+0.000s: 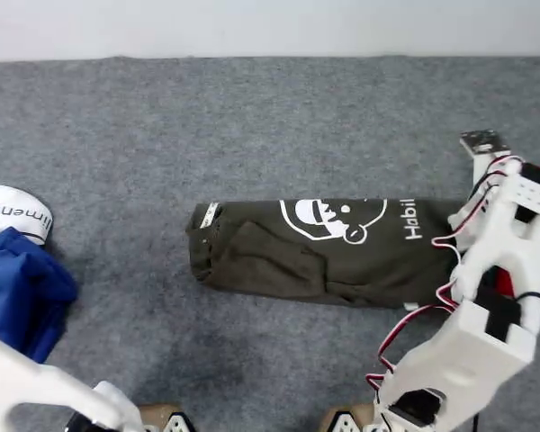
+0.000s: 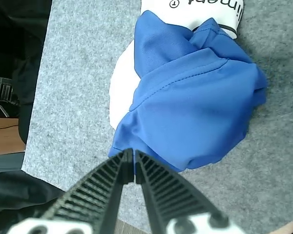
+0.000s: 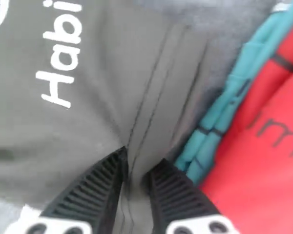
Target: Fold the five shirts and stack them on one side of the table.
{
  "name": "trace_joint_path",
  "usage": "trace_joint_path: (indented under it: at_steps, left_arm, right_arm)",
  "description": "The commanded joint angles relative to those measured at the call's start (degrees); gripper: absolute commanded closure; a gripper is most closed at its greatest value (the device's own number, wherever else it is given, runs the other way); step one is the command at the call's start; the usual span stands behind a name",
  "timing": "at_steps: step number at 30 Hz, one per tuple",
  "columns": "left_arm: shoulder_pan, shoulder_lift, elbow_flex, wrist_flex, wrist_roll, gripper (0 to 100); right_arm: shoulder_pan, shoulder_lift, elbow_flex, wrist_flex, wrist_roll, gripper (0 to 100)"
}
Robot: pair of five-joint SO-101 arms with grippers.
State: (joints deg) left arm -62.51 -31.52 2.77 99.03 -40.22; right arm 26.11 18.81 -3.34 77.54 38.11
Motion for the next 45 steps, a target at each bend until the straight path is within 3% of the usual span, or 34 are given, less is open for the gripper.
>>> trace_joint_path:
  at_steps: [1,11,20,27,37,45]
  left_arm:
    - [0.4,-1.8,-1.3,0.2,-0.3,98]
    - [0.2,-1.8,-1.5,0.4,-0.1,98]
    - [0.3,-3.4,-1.3,0.5,0.0,98]
    - [1.5,-13.0,5.3,0.1,1.1,98]
    - [1.5,-28.6,19.9,-1.0,1.0,98]
    - [1.4,-37.8,34.0,-4.4,1.1,98]
  right_arm:
    - [-1.3,-1.0,-3.3,4.5,1.0,98.9]
    - [-14.3,-11.1,-2.9,16.7,-2.7,98.9]
    - [-38.7,-21.9,-3.2,20.7,-17.1,98.9]
    - [-55.3,-18.5,-3.2,12.7,-22.0,98.9]
    - [-59.9,-6.5,-3.4,0.8,-21.7,98.9]
    - [-60.8,0.3,-11.7,0.7,-21.5,98.9]
